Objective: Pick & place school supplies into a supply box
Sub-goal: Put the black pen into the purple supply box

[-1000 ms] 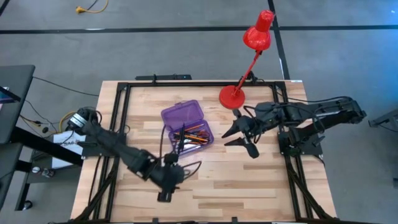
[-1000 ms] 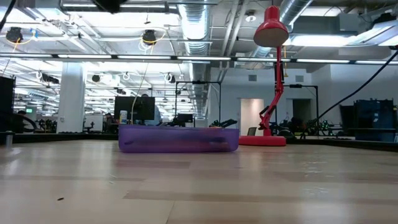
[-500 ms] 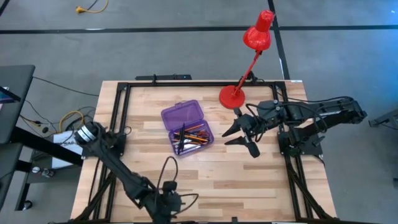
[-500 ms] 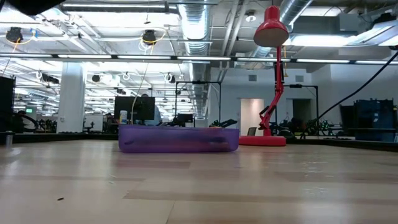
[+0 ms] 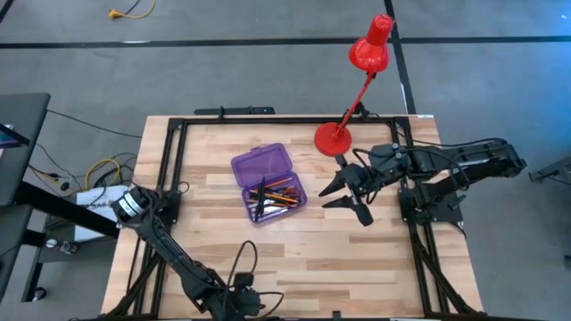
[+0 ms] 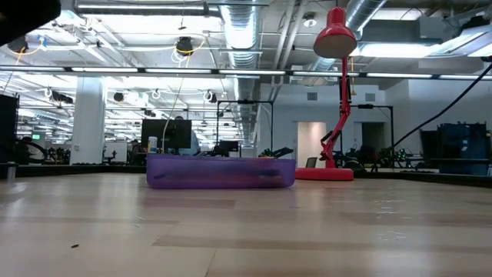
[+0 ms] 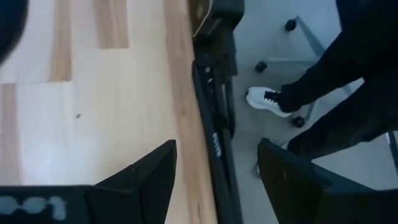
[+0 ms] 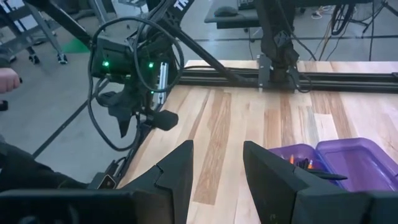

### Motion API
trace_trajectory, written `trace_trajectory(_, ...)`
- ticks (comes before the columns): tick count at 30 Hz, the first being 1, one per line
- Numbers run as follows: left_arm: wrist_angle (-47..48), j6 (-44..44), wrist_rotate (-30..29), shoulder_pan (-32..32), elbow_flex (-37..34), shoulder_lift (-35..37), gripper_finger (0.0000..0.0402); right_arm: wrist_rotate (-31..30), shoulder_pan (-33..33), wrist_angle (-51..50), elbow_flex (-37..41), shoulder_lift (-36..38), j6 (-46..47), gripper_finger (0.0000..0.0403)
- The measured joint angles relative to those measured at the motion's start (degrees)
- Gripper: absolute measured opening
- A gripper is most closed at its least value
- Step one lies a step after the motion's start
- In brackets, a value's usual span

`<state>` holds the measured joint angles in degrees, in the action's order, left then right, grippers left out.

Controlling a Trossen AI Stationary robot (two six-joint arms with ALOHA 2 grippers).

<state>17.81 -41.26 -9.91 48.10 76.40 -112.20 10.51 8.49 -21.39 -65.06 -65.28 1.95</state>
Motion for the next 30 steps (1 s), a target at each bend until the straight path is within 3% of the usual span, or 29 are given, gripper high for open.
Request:
trace_trajectory(10,-2.8,3.0,-0.4,0.5,0.0,-4.4,0.0210,0.0,0.0,-1.0,0.0,0.0,1.1,0.0134)
trace_trajectory(30,-5.0,7.4,-1.4,0.8,0.1,-6.1,0.0210,-0.1,0.0,-0.8,0.0,0.0,1.6,0.0134)
